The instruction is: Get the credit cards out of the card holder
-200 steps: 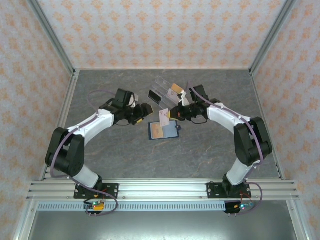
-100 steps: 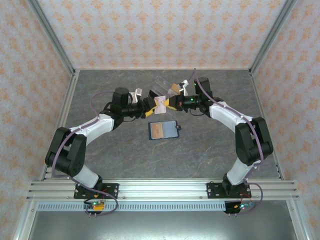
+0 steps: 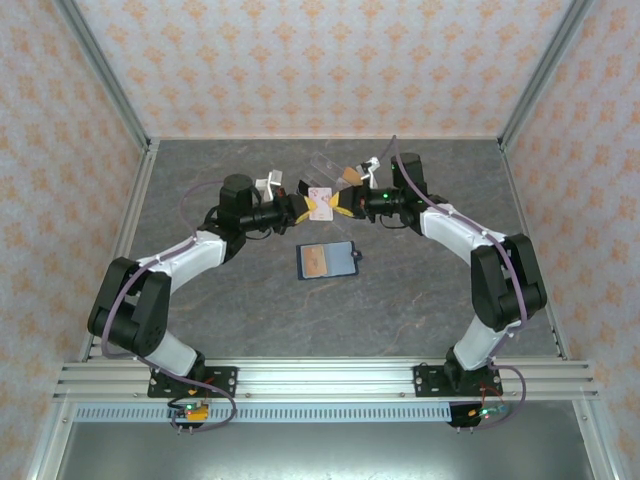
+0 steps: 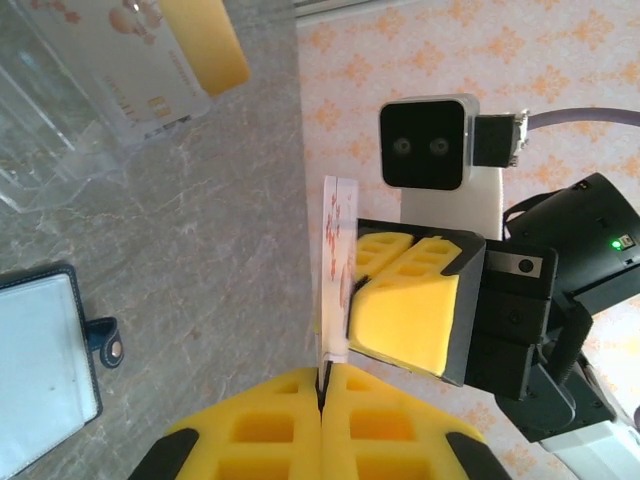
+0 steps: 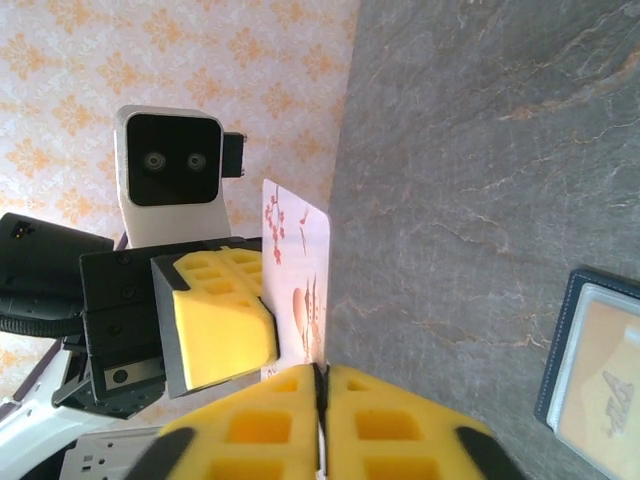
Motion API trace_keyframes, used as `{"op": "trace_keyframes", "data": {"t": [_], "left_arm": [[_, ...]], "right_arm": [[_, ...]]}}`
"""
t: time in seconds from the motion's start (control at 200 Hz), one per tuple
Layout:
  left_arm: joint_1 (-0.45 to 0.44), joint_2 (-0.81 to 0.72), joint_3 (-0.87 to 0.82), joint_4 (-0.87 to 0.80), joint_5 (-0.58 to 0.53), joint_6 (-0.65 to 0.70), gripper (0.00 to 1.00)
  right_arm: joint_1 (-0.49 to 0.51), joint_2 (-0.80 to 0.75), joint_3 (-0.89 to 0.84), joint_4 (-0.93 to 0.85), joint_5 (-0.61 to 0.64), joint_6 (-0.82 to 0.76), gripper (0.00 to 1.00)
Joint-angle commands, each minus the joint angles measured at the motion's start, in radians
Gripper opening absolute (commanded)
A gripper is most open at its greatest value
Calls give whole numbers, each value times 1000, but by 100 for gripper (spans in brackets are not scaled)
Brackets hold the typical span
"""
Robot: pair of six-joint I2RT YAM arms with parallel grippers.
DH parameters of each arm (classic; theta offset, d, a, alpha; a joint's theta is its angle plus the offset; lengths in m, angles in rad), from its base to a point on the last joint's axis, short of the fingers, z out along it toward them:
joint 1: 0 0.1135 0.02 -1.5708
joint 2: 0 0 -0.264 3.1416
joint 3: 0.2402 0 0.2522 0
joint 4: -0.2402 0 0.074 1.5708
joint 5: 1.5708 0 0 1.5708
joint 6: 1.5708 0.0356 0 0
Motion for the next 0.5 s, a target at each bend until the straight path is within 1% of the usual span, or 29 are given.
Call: {"op": "trace_keyframes", "data": {"t": [0.0, 0.135, 0.26, 0.295, 0.395, 0.485, 0.495], "left_arm": [[-14, -36, -3, 23, 3, 2, 0], [-19, -41, 5, 24, -14, -9, 0], [-21, -38, 7, 24, -30, -16, 0], [-21, -35, 9, 23, -30, -18, 0], [-21, -25, 14, 0, -37, -13, 0], [-19, -20, 24, -63, -57, 14, 0], [-19, -20, 25, -74, -61, 20, 2]], "right_arm": [[10, -17, -11, 124, -15, 45, 18], [12, 5, -4, 174, -8, 94, 26], [22, 23, 8, 202, -14, 118, 26], [26, 25, 9, 205, -16, 118, 24], [28, 23, 12, 202, -10, 111, 11], [27, 21, 30, 121, 20, 47, 1], [28, 21, 33, 108, 24, 37, 0]]}}
